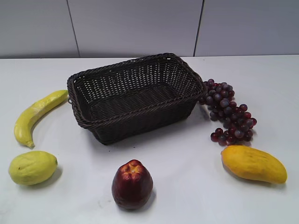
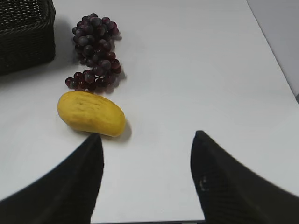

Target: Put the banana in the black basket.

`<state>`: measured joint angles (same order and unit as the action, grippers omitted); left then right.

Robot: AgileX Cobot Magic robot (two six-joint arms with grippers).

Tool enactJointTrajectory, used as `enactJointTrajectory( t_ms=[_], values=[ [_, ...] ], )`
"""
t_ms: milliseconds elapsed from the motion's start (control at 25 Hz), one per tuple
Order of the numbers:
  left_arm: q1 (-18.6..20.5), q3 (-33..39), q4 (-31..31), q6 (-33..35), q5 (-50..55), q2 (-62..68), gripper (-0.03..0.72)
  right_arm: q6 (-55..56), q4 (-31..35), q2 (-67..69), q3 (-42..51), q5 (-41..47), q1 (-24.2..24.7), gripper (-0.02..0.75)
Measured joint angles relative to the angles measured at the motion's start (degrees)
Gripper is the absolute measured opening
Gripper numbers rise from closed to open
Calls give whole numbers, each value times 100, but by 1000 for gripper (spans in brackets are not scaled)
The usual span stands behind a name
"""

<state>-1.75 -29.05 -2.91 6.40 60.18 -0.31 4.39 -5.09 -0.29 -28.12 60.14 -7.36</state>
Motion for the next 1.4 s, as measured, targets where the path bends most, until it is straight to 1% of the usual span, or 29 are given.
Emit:
enactJointTrajectory(
  t_ms=[520, 640, 760, 880, 960, 1080, 1160, 1400],
  values=[
    [0, 0, 0, 0, 0, 13, 557, 0, 0, 0, 0, 0, 0, 482],
    [0, -41, 0, 0, -49, 248, 557, 0, 0, 0, 0, 0, 0, 482],
    [0, -155, -5, 0, -517, 747, 557, 0, 0, 0, 0, 0, 0, 482],
    [0, -178, -5, 0, -1271, 1316, 560, 0, 0, 0, 0, 0, 0, 482],
    [0, -182, -5, 0, -1789, 1820, 578, 0, 0, 0, 0, 0, 0, 482],
    [0, -194, -5, 0, -2432, 2566, 634, 0, 0, 0, 0, 0, 0, 482],
    [0, -194, -5, 0, -2782, 3047, 657, 0, 0, 0, 0, 0, 0, 482],
    [0, -259, 0, 0, -3577, 4614, 668, 0, 0, 0, 0, 0, 0, 482]
  ],
)
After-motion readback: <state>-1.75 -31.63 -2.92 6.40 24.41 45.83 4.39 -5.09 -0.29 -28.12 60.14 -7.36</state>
